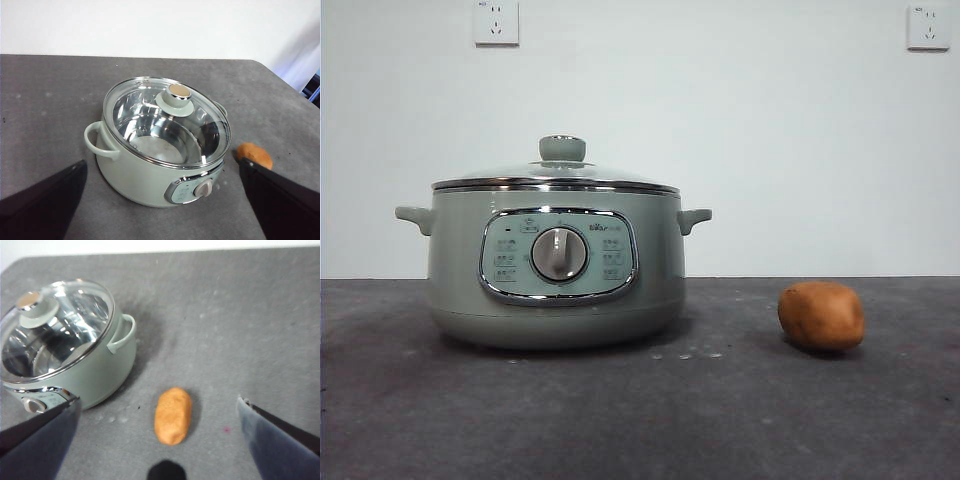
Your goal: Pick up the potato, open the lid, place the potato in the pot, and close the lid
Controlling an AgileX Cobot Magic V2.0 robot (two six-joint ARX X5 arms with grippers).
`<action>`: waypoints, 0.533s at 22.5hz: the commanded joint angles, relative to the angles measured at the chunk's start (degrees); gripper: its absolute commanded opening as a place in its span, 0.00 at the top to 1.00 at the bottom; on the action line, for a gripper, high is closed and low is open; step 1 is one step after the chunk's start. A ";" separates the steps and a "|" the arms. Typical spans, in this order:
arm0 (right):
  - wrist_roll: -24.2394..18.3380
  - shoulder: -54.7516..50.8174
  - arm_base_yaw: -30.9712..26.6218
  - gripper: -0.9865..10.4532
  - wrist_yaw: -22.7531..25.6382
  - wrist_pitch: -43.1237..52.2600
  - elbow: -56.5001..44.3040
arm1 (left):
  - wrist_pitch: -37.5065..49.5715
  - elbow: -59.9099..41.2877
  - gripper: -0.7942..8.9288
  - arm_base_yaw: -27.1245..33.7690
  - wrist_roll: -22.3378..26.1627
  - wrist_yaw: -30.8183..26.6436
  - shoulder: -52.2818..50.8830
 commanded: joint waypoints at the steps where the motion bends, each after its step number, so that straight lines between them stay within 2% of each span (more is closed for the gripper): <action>1: 0.72 5.27 1.70 0.28 0.42 1.84 0.17 | 0.13 0.13 0.29 -0.15 0.50 0.09 0.20; 6: 0.39 19.28 6.43 0.28 3.80 6.67 0.85 | 0.11 0.13 0.29 -0.15 0.48 0.07 0.46; 12: -2.34 36.44 11.37 0.28 10.40 6.27 7.65 | 0.11 0.13 0.29 -0.15 0.48 0.07 1.81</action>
